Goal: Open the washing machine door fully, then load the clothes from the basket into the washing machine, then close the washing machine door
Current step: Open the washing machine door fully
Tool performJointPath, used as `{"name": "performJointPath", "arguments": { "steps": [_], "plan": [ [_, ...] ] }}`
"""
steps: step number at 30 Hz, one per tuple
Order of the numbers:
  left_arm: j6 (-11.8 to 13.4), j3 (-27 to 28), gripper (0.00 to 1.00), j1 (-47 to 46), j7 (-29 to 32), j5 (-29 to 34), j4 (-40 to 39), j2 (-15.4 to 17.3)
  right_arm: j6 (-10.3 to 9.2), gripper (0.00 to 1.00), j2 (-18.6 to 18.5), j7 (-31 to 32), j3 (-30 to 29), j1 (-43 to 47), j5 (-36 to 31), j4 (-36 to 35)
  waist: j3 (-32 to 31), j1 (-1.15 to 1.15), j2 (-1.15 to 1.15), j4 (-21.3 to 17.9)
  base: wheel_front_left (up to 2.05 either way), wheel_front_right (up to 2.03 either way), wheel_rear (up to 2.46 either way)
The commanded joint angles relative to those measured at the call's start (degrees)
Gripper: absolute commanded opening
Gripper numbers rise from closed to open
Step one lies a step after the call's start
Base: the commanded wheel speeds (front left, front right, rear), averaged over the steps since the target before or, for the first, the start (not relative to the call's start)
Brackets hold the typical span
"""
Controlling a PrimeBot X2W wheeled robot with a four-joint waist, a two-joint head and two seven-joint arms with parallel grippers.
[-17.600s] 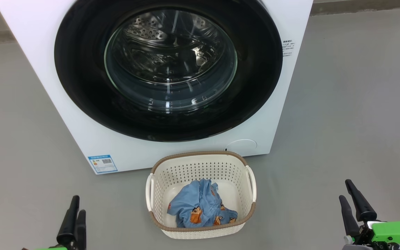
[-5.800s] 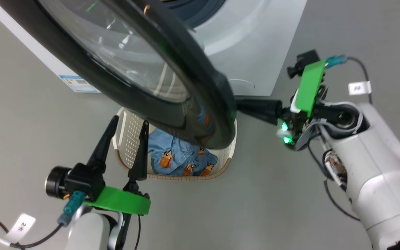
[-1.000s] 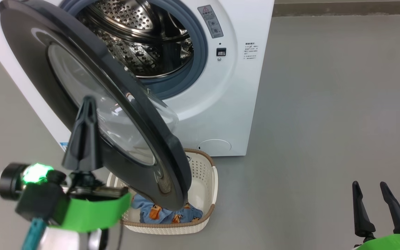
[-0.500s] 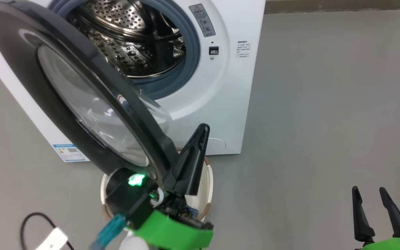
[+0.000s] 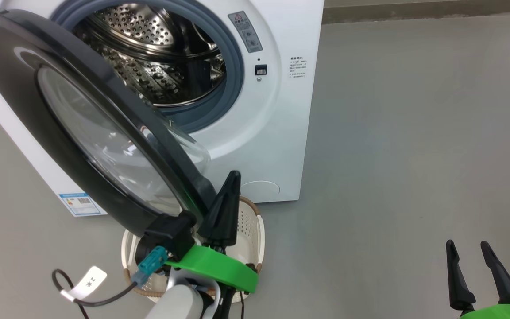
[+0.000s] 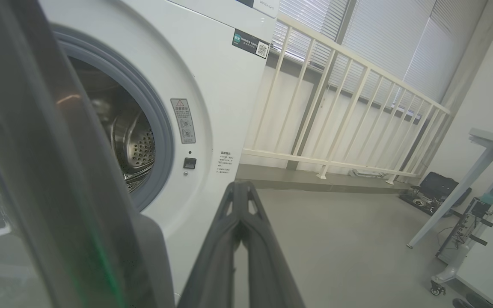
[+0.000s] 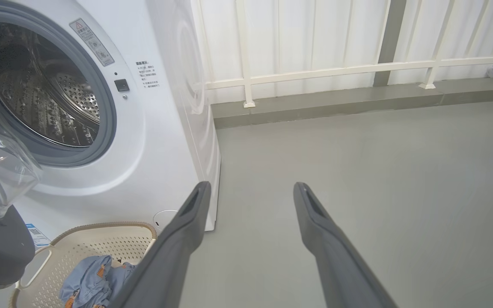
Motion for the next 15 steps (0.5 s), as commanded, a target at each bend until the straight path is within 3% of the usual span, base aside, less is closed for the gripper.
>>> {"name": "performJointPath", "arguments": {
  "steps": [1,15],
  "plan": [
    [0.5,1.9,0.00,-2.6,-0.6,-0.2,-0.5,0.3,0.42,1.00,-0.9,0.1,1.2,-0.9,0.5,-1.3,-0.1,0.00,0.00,0.0,0.00,0.00,0.00],
    [0.5,2.8,0.00,-3.5,-2.3,-1.4,10.2,0.3,0.42,1.00,-0.9,1.1,0.4,-0.9,0.4,-1.6,0.3,0.00,0.00,1.6,0.00,0.00,0.00]
  ]
}}
